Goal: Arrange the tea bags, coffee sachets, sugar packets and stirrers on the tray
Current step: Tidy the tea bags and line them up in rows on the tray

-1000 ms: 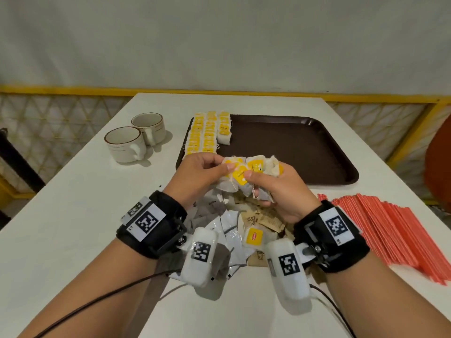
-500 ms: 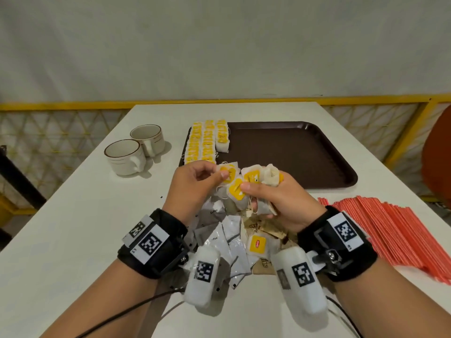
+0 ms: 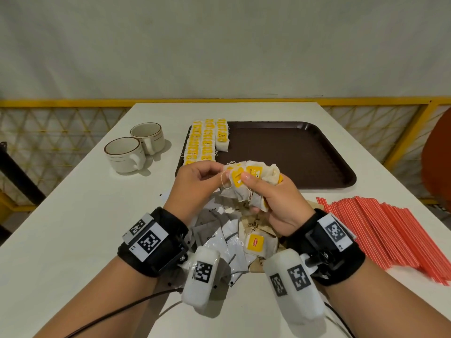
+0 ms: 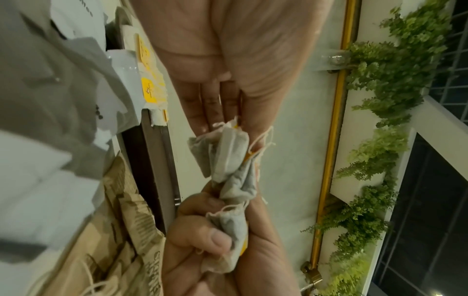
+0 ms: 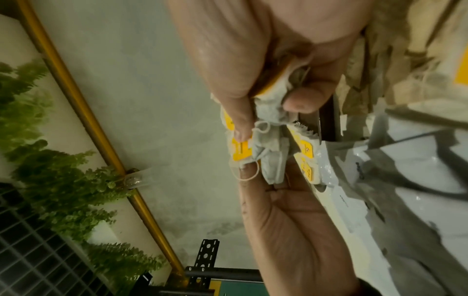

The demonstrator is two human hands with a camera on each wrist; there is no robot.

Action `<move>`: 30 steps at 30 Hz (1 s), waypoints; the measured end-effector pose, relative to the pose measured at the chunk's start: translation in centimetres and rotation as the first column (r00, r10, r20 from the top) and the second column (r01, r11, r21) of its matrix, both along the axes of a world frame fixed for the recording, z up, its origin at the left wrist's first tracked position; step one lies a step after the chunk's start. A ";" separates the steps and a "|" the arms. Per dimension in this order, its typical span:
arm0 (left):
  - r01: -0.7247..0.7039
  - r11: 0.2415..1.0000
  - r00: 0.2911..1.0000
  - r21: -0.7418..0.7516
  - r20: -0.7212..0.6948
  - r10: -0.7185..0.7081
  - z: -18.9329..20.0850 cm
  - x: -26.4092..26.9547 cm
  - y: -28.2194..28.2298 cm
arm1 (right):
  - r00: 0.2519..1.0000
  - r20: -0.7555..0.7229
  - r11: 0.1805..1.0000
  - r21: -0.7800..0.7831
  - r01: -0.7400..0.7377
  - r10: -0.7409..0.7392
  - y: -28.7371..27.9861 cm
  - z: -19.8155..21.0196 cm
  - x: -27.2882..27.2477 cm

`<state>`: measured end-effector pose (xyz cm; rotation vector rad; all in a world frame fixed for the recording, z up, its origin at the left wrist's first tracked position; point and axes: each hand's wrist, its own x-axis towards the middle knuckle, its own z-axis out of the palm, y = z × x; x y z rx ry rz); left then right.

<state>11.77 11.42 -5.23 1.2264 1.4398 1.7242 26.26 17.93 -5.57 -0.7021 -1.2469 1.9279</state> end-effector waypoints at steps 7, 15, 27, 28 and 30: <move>-0.075 0.997 0.994 0.034 -0.072 0.077 -0.3 0.0 0.1 | 1.000 0.020 0.998 0.055 0.011 -0.012 0.0 -0.2 -0.1; 0.017 1.000 0.999 -0.006 0.033 -0.017 0.0 0.1 0.0 | 0.992 0.102 0.991 0.123 0.058 -0.070 0.1 -0.4 0.1; 0.011 0.998 0.999 -0.060 -0.032 -0.013 0.1 0.5 -0.2 | 0.971 0.129 0.972 0.144 0.184 -0.203 0.6 -1.1 -0.5; 0.025 0.997 0.999 -0.068 -0.040 -0.027 0.2 0.5 -0.3 | 0.970 0.132 0.973 0.140 0.184 -0.203 0.6 -1.2 -0.5; 0.031 0.996 0.997 -0.087 -0.071 -0.038 0.2 0.4 -0.4 | 0.973 0.138 0.978 0.125 0.169 -0.186 0.8 -1.3 -0.5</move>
